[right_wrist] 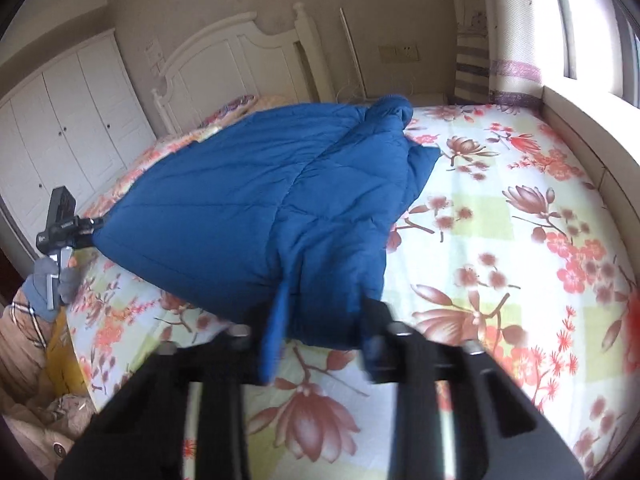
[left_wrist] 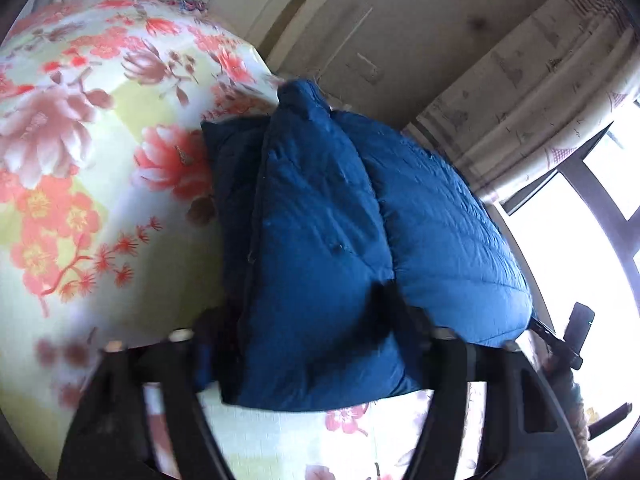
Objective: Fold large clothes
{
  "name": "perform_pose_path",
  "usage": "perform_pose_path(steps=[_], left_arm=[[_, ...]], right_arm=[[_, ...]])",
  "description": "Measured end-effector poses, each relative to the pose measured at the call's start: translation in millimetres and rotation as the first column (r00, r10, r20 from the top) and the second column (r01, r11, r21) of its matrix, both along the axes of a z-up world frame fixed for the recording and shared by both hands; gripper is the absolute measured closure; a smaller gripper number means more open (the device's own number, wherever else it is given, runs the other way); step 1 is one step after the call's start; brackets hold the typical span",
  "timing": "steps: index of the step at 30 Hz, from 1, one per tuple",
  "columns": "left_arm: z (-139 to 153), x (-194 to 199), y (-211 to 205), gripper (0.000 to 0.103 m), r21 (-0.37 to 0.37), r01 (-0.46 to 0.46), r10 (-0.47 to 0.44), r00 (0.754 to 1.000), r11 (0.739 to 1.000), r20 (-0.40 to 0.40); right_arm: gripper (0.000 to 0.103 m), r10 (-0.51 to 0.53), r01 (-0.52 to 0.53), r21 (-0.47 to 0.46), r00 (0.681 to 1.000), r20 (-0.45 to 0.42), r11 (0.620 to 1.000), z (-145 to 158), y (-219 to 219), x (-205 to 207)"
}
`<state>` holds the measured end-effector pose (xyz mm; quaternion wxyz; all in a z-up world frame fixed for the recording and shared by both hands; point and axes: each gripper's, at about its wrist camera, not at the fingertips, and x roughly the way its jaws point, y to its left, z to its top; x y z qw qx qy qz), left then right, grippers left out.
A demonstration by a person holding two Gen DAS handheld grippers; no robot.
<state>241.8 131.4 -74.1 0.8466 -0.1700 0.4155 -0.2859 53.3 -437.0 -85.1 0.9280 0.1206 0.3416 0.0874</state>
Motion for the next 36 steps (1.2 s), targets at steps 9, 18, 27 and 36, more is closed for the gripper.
perform_pose_path(steps=[9,18,27,36], left_arm=[[38.5,-98.7,39.6,0.073,0.031,0.033,-0.034,0.998,0.999,0.047],[4.6,-180.8,73.9,0.073,-0.035,0.007,-0.007,1.0,0.999,0.004],[88.0,-200.8,55.2,0.004,0.128,-0.251,0.184,0.902,0.959,0.39],[124.3,-85.0,-132.4,0.004,0.35,-0.006,-0.078,0.971,0.937,0.225]], right_arm=[[0.088,0.055,-0.051,-0.119,0.998,0.026,0.992,39.7,50.5,-92.1],[0.078,0.063,-0.065,-0.052,0.997,-0.046,0.997,14.9,62.2,-188.4],[0.027,-0.203,0.228,-0.136,0.963,0.177,0.964,98.2,33.1,-198.0],[0.06,0.051,-0.016,-0.311,0.993,0.107,0.95,123.1,176.1,-23.5]])
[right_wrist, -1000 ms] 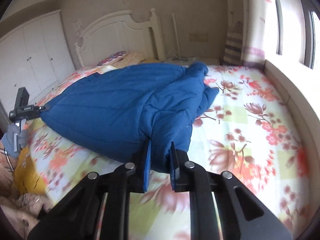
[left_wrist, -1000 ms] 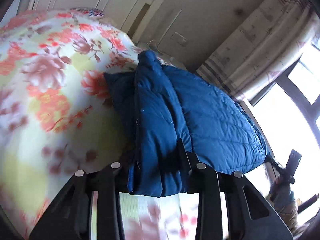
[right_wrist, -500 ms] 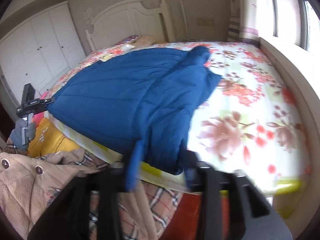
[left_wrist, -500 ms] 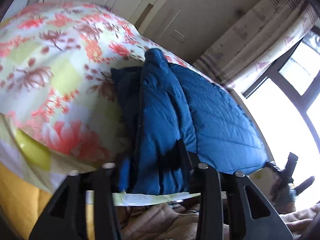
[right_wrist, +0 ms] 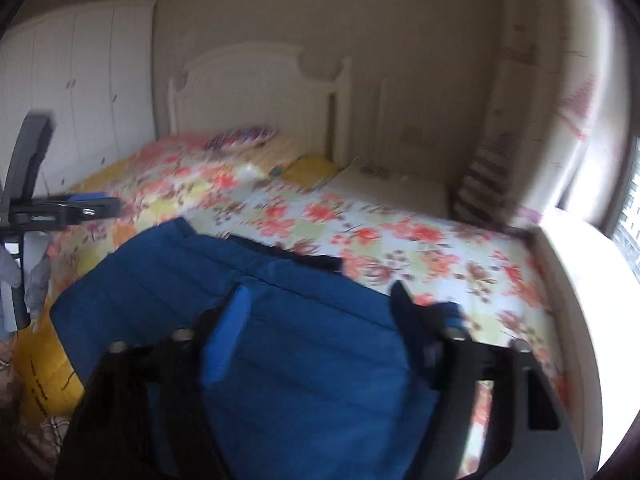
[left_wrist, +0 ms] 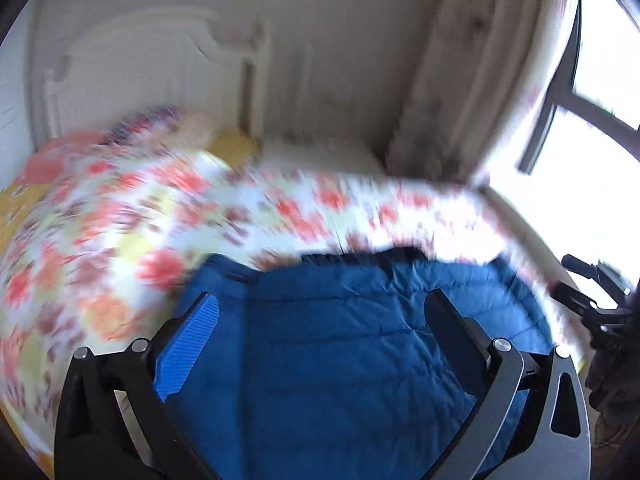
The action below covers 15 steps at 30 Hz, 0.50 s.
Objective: Fold large clothes
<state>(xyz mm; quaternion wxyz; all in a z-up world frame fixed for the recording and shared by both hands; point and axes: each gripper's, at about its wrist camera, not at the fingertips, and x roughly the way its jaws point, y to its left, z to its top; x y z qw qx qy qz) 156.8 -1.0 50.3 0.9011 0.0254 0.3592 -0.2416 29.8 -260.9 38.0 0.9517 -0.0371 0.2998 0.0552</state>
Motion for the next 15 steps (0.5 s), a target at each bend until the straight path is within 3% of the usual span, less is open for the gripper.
perform_pose_path(steps=[2,5,7,8,9,10,15], left_arm=[[-21.3,29.4,-34.4,0.004,0.12,0.015,-0.009,0.999,0.993,-0.049],[-64.0,65.6,-55.9,0.004,0.258,-0.005,0.027,0.996,0.966,-0.081],[-92.1,80.6,-54.9,0.004,0.308,-0.03,0.059,0.995,0.951,-0.084],[-108.0,88.7,-50.3,0.004,0.289,-0.023,0.058,0.992,0.957,-0.113],[-118.8,96.4,-35.7,0.004,0.174,-0.025,0.056,0.983,0.984,-0.172],[-118.9,100.5,-27.8,0.004,0.122,-0.048,0.069,0.982,0.991,-0.175],[-126.8,100.4,-25.4,0.004,0.125,-0.055,0.074,0.985,0.991,-0.157]], right_arm=[[0.069,0.023,-0.027,-0.059,0.997,-0.071,0.998,-8.8,25.4,33.2],[0.07,0.021,-0.036,-0.084,0.985,-0.17,0.996,-34.1,39.7,77.2],[0.07,0.013,-0.035,-0.078,0.963,-0.268,0.996,-69.8,35.2,108.2],[0.07,0.005,-0.029,-0.076,0.952,-0.305,0.997,-89.4,32.2,120.1],[0.071,0.014,-0.024,-0.025,0.943,-0.333,0.999,-105.4,26.3,127.1],[0.071,0.03,-0.016,0.045,0.941,-0.336,0.999,-111.3,19.4,131.7],[0.07,0.048,-0.014,0.106,0.945,-0.324,0.994,-113.7,10.8,129.7]])
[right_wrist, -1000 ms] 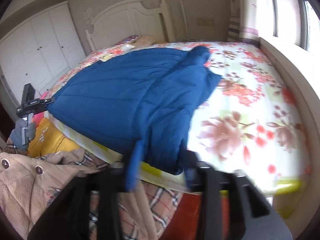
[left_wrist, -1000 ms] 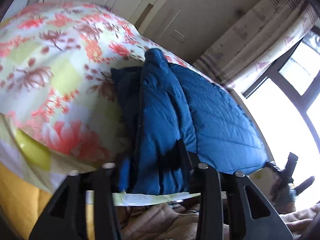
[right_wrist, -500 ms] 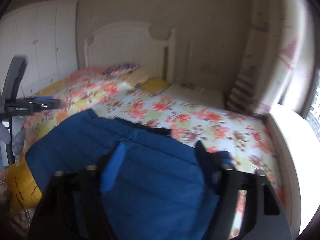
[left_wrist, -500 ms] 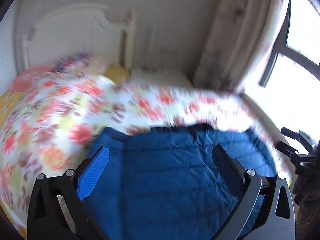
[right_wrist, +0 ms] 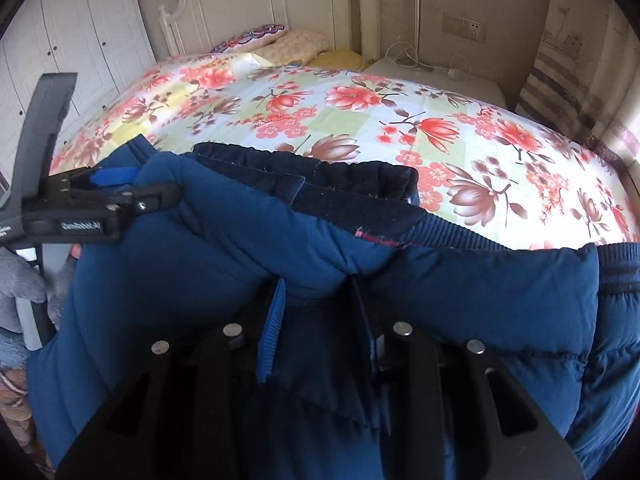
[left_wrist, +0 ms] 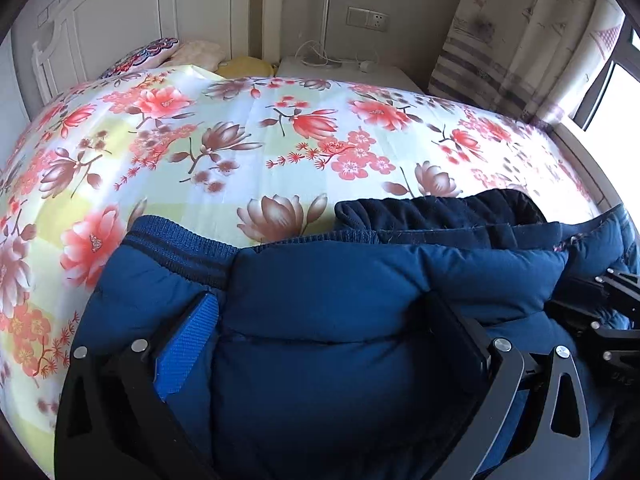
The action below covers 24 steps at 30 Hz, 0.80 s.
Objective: Fold large clothes
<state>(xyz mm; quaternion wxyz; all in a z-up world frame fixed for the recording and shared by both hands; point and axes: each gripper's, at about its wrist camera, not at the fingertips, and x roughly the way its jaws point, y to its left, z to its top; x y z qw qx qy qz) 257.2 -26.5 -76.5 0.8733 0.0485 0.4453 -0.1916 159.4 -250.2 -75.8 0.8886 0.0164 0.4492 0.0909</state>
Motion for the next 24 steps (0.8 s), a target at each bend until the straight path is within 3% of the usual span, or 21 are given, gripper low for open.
perform_pose_path(steps=[4,7,10,11,12,14,17,19,21,24], left_arm=[[-1.5,-1.3,0.1,0.004,0.003,0.0,0.0,1.0,1.0,0.005],[-1.4,-1.0,-2.8,0.004,0.021,0.0,-0.001,1.0,1.0,0.011],[-0.4,-0.5,-2.9,0.004,0.011,0.001,-0.001,1.0,1.0,0.008],[-0.3,-0.1,-2.3,0.004,0.006,0.0,0.0,1.0,1.0,0.006],[-0.3,0.3,-1.7,0.004,0.0,-0.001,0.001,1.0,1.0,0.004],[-0.3,1.2,0.4,0.004,-0.011,-0.007,0.007,1.0,1.0,0.001],[-0.7,1.7,0.7,0.004,-0.017,-0.005,0.005,1.0,1.0,-0.004],[-1.1,1.3,1.1,0.004,-0.018,-0.006,0.005,1.0,1.0,-0.003],[-1.7,1.1,0.9,0.004,-0.02,-0.006,0.006,1.0,1.0,-0.005],[-1.7,0.5,1.0,0.004,-0.025,-0.005,0.005,1.0,1.0,-0.004]], right_arm=[[0.069,-0.001,0.001,-0.031,1.0,0.005,1.0,-1.6,2.2,0.9],[0.068,-0.014,0.018,-0.199,1.0,0.02,0.98,13.8,21.9,-1.3],[0.068,0.082,-0.054,-0.218,0.99,0.119,0.974,34.0,52.8,-7.8],[0.067,0.09,-0.057,-0.249,0.988,0.125,0.967,31.7,58.5,-4.5],[0.067,0.084,-0.058,-0.297,0.993,0.077,0.953,17.5,64.0,7.7],[0.066,0.086,-0.076,-0.259,0.996,0.03,0.963,6.0,60.5,19.7],[0.066,0.078,-0.071,-0.219,0.997,0.022,0.973,17.2,43.0,21.9],[0.063,0.02,0.0,-0.263,0.997,0.073,0.965,32.9,22.4,11.7],[0.051,-0.085,0.112,-0.253,0.99,0.115,0.961,42.0,-16.1,1.1],[0.046,-0.292,0.305,-0.25,0.952,0.089,0.919,21.8,-88.8,-9.3]])
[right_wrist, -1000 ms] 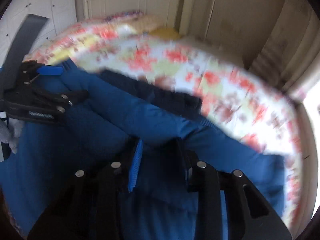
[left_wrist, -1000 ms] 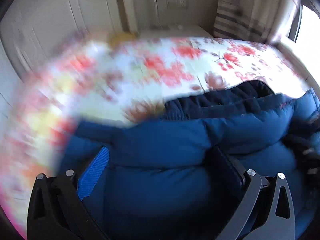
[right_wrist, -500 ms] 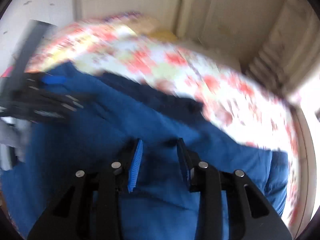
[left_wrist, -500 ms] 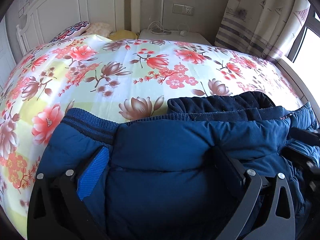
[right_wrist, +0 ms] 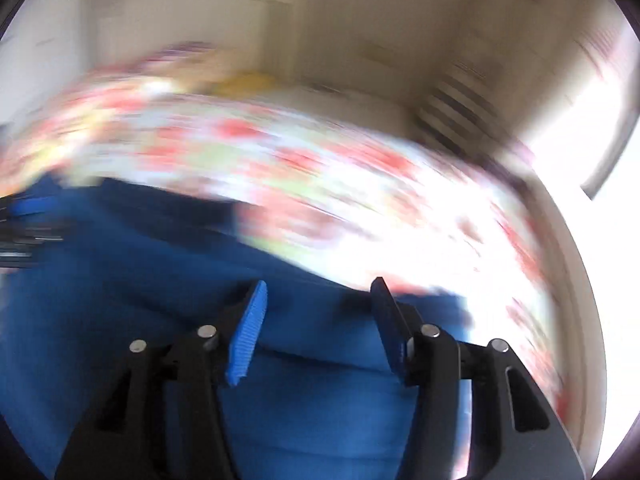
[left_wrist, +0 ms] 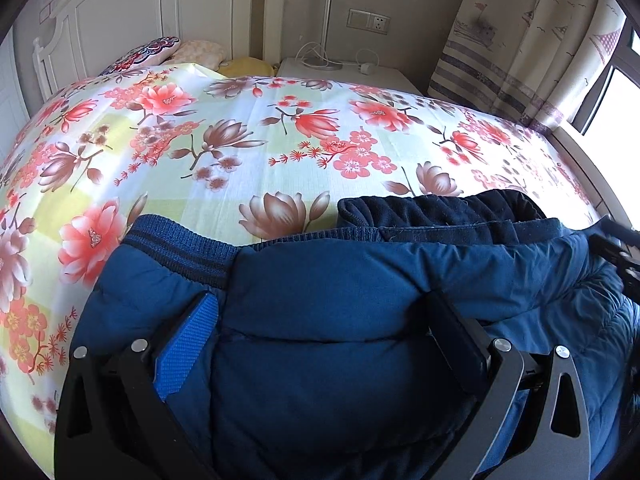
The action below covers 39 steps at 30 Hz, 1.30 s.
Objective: Fold large clothes
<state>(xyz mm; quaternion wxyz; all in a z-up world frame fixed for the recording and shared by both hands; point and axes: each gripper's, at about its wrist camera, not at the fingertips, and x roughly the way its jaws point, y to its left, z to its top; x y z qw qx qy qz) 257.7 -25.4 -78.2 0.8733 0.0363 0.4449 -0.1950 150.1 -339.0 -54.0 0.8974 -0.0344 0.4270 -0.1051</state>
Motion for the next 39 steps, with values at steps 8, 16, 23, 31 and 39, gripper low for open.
perform_pose_path(steps=[8,16,23,31,39], left_arm=[[18.3,-4.9,-10.7,0.004,0.071,-0.032,0.032,0.999,0.997,0.006],[31.1,-49.4,-124.3,0.004,0.189,0.164,-0.185,0.978,0.968,0.099],[15.7,-32.3,-107.4,0.004,0.126,0.176,-0.179,0.984,0.976,0.014],[3.9,32.4,45.4,0.004,-0.063,-0.121,0.115,0.989,0.991,-0.09],[4.5,22.6,35.4,0.004,-0.001,-0.129,0.129,0.992,0.992,-0.014]], right_arm=[[0.045,-0.028,0.023,0.155,0.999,0.028,0.988,-24.8,-30.3,-6.6],[0.045,-0.031,0.023,0.172,0.999,0.044,0.985,-28.1,-33.7,-10.6],[0.045,-0.034,0.024,0.2,0.998,0.048,0.979,-28.4,-34.4,-10.6],[0.044,-0.034,0.022,0.213,0.998,0.052,0.977,-28.6,-33.9,-10.5],[0.043,-0.067,0.065,0.164,0.998,0.005,0.984,-8.2,-27.5,-16.8]])
